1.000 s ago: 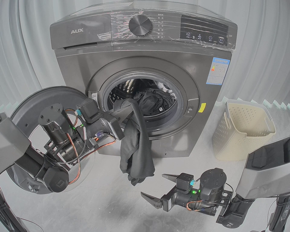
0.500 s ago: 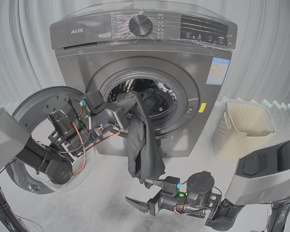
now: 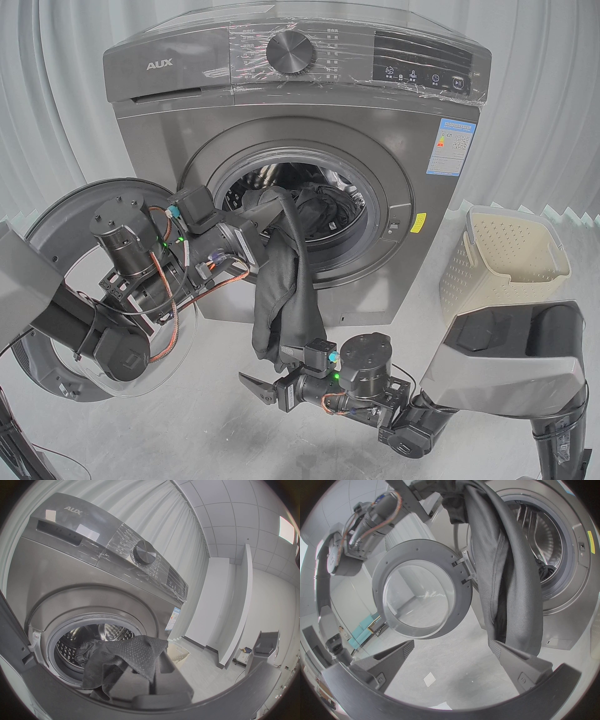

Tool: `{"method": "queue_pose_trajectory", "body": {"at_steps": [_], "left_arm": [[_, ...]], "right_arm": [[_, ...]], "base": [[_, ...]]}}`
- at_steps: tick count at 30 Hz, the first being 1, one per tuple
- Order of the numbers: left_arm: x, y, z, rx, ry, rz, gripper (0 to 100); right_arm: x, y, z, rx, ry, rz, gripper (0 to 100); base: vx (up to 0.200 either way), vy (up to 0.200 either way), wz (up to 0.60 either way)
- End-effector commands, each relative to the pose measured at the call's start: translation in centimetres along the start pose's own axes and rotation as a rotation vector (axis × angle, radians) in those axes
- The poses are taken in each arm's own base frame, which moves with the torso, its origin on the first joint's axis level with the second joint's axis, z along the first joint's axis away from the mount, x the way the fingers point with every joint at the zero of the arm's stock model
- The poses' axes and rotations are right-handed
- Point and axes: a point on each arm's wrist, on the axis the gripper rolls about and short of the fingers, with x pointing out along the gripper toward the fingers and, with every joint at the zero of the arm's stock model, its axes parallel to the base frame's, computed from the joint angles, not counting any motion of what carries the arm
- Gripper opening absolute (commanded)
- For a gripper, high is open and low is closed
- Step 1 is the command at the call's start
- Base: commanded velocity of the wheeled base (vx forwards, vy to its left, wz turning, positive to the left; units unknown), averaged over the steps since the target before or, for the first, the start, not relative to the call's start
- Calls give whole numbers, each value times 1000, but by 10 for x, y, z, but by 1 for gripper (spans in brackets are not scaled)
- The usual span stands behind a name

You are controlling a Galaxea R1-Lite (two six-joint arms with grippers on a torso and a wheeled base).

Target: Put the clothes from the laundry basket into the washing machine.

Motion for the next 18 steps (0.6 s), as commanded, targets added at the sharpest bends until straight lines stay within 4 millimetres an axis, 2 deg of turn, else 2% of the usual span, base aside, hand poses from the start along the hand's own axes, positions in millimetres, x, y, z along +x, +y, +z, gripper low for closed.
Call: {"method": "queue_pose_trajectory", "body": {"at_steps": [1,7,13,18], "left_arm": [[-1,0,1,1,-4,0,0],[-1,-1,2,1,-5,-1,0],[-1,-1,3,1,-9,-2,0],[-2,-1,3,0,-8,-2,0]], "right_arm": [[19,-13,-16,4,18,-36,100],[33,-30,-12,3,-22,-110,100],[46,-46,-16,3,-52,-163,100],[54,-48,-15,1,-76,-159,100]], "base": [[0,0,0],[0,0,0],[0,0,0],[0,0,0]]}}
